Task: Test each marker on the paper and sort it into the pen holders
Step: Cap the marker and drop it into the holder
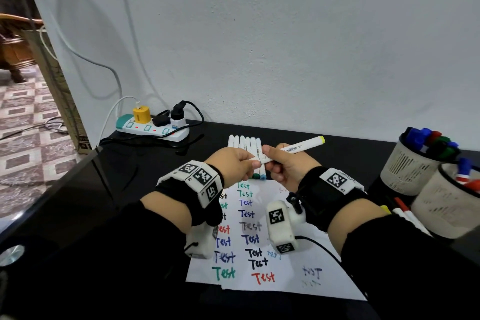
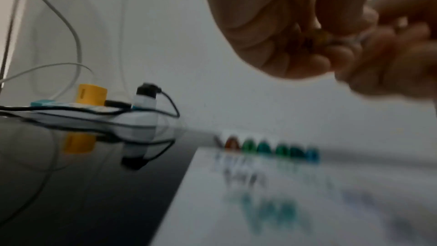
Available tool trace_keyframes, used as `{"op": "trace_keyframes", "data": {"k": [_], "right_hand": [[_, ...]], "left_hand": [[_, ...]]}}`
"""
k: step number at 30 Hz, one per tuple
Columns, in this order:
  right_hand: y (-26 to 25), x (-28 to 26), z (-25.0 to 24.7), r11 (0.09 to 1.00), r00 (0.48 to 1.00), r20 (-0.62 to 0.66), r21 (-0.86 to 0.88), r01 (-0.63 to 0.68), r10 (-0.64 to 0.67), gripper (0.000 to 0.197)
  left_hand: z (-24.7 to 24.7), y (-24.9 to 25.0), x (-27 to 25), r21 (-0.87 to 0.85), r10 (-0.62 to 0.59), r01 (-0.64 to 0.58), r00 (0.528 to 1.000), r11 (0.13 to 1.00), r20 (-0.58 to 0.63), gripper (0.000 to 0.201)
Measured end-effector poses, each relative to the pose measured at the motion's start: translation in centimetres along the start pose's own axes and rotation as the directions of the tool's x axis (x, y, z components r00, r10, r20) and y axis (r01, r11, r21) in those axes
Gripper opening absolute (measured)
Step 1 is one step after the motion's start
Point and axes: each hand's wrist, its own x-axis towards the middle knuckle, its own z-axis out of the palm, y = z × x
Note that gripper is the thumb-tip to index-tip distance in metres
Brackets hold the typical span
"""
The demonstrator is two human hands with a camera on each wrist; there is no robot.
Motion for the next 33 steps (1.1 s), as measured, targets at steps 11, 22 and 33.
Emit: {"op": "trace_keyframes", "data": {"k": [11,22,33], "right_hand": [[-2.4,-2.8,0.1,0.998,0.998,-0.030,0.043,0.055,-0.054,0.026],[-6.6,-6.5,-2.9,0.477,0.991,0.002,-0.876,0.067,-0.136,0.009],[-8.4,-8.4,-4.5,-0.140,0.998,-0.032,-0.989,-0.041,-0.059,0.015]], "left_hand": [[-1.1,1.6,-1.9,0.090,0.040,-0.035,0.998,0.995,-0.058,0.011],[-2.7,2.5,-4.3,0.406,0.036,-0.013,0.998,0.914,-0.049,0.021],[2.1,4.2,-2.7,0.480,0.003,-0.045,0.996,0.876,0.087,0.057]]}}
